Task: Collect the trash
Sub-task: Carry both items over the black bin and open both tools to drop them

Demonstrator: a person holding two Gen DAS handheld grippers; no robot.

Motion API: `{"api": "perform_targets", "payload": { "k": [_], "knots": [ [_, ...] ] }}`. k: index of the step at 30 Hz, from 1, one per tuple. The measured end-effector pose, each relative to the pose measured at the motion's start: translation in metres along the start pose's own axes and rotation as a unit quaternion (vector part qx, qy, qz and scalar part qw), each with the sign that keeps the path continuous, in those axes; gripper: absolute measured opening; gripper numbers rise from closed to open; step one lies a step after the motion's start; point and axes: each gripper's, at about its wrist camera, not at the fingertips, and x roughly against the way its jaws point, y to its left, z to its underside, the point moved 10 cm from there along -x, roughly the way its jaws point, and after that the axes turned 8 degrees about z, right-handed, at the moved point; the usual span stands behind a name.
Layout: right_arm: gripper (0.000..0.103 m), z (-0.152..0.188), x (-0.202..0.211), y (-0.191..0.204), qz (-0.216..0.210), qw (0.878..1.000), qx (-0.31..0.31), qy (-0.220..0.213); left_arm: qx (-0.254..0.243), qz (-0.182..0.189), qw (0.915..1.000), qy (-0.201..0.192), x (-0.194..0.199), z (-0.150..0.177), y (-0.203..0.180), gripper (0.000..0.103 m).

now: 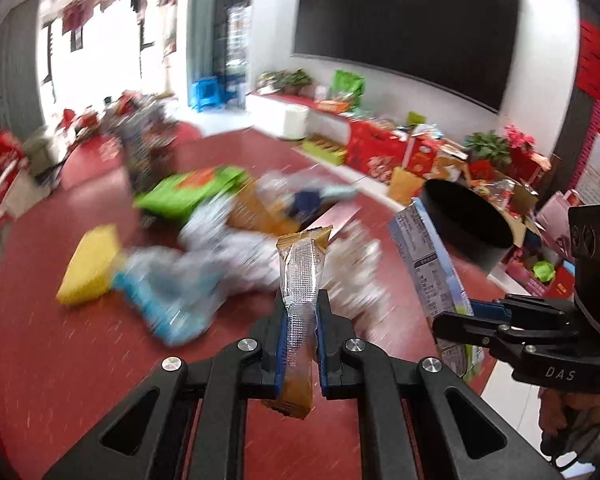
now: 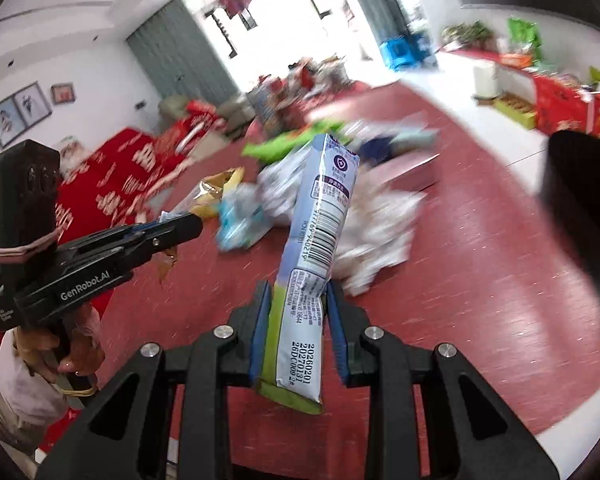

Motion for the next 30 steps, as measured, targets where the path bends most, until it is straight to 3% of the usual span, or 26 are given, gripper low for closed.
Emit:
{"api": "perform_targets", "payload": {
  "k": [10,14,26,30],
  "knots": [
    [0.029,-0.037,0.075,-0.147,0.096,0.990,-0.090,-0.060,-0.066,0.075,0.9948,0.018,-0.101,-0.095,-0.127,0.103],
    [0.029,-0.046,0.085,-0.180,0.116,0.985,-0.114,-0.064,-0.091,0.088,0.9911,0.041,-0.148,-0.116,-0.169,0.103],
    [0.030,-0.054,0.069,-0.245,0.132,0.975,-0.175,-0.037,-0.136,0.068,0.9829,0.104,-0.246,-0.114,-0.227,0.103],
    [0.031,-0.052,0.062,-0.258,0.130,0.972,-0.191,-0.029,-0.136,0.048,0.9868,0.074,-0.249,-0.120,-0.226,0.103]
  ]
}}
